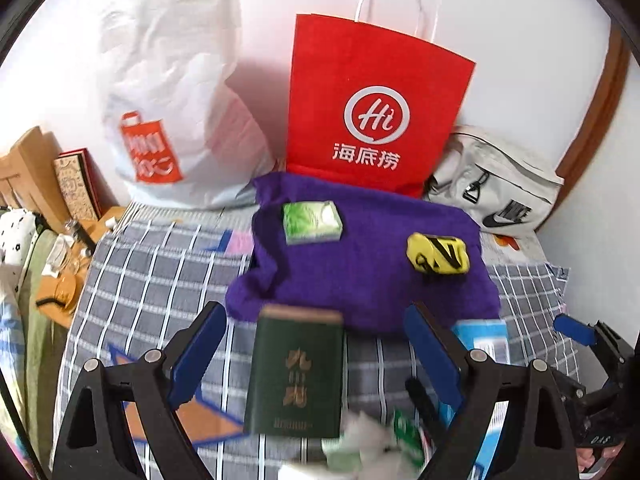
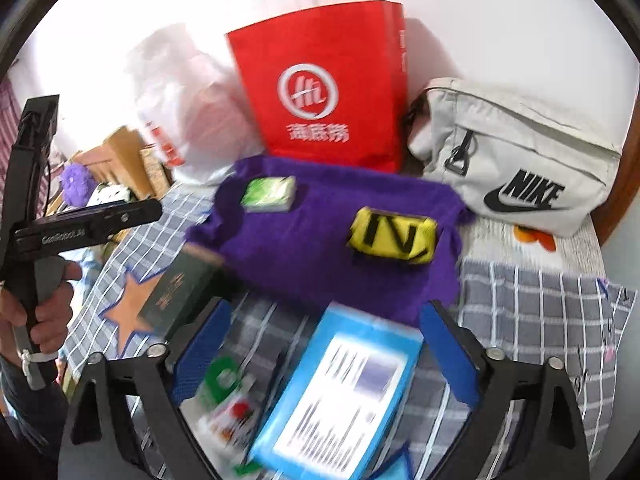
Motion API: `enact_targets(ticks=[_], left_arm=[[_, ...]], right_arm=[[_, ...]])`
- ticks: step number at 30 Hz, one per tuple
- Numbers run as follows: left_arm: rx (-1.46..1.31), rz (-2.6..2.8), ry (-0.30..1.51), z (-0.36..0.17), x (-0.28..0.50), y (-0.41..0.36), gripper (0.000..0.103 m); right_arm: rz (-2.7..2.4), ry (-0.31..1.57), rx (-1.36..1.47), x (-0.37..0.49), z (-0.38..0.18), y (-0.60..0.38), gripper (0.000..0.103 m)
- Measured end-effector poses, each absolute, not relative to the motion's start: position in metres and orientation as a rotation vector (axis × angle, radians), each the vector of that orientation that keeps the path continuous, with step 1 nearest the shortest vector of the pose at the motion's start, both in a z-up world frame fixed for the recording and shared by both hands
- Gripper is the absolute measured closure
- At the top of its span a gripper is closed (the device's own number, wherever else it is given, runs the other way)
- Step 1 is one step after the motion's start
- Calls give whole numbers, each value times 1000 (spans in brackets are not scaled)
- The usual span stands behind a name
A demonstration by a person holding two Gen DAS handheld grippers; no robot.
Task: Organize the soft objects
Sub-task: 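Withdraw both grippers from the towel back toward the remaining items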
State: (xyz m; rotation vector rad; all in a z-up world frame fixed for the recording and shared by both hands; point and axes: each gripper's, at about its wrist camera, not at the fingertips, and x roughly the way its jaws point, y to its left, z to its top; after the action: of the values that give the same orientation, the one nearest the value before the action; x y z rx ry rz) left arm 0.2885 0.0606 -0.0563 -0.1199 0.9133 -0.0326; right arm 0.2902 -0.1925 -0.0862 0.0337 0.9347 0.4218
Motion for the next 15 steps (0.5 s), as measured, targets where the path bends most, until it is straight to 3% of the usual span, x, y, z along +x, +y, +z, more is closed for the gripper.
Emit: enact_targets(ticks=[3,7,13,15], left_arm=[[-119,-32,898,-58,264,64,13],[-116,-14,885,-65,236,69,13],[-145,-5,881,-82,198,84,13],[-150,10,867,-90,185,88,13]], right_arm=[[434,918,33,257,-86,-187,10],[445,932,38,226,-91,-181,20],[465,973,110,185,-115,-177,42],[479,995,142,179,-126,-177,55]])
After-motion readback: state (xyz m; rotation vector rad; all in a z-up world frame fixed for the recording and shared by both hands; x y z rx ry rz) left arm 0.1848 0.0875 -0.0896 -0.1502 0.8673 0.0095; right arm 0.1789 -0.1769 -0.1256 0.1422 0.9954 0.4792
